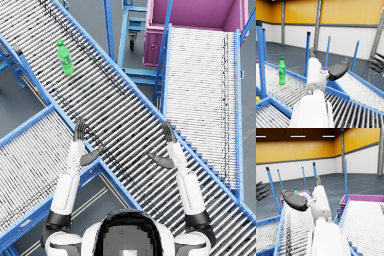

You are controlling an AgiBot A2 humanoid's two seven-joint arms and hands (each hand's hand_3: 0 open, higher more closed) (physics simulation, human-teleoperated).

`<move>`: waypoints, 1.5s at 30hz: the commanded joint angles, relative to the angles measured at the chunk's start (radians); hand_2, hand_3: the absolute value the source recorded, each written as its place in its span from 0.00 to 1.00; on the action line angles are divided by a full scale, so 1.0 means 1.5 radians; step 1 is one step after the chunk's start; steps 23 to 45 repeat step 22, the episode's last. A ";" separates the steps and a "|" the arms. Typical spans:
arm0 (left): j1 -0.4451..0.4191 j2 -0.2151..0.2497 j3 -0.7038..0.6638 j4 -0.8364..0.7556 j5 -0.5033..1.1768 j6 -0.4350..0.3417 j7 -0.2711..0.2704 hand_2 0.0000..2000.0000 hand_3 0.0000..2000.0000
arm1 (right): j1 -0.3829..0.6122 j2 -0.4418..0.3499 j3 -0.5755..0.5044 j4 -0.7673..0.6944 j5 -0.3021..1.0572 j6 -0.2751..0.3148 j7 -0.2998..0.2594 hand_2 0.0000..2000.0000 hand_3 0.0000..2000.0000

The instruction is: Pick up the oil and place it on the left assembly line, put the cola on the right, and keep Sprite still

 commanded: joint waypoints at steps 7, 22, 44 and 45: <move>0.000 0.000 0.000 0.000 0.000 0.000 0.000 0.00 0.00 | 0.000 0.000 0.000 0.000 0.000 0.000 0.000 0.00 0.00; 0.000 0.000 0.000 0.000 0.000 0.000 0.000 0.00 0.00 | 0.000 0.000 0.000 0.000 0.000 0.000 0.000 0.00 0.00; 0.000 0.000 0.000 0.000 0.000 0.000 0.000 0.00 0.00 | 0.000 0.000 0.000 0.000 0.000 0.000 0.000 0.00 0.00; 0.000 0.000 0.000 0.000 0.000 0.000 0.000 0.00 0.00 | 0.000 0.000 0.000 0.000 0.000 0.000 0.000 0.00 0.00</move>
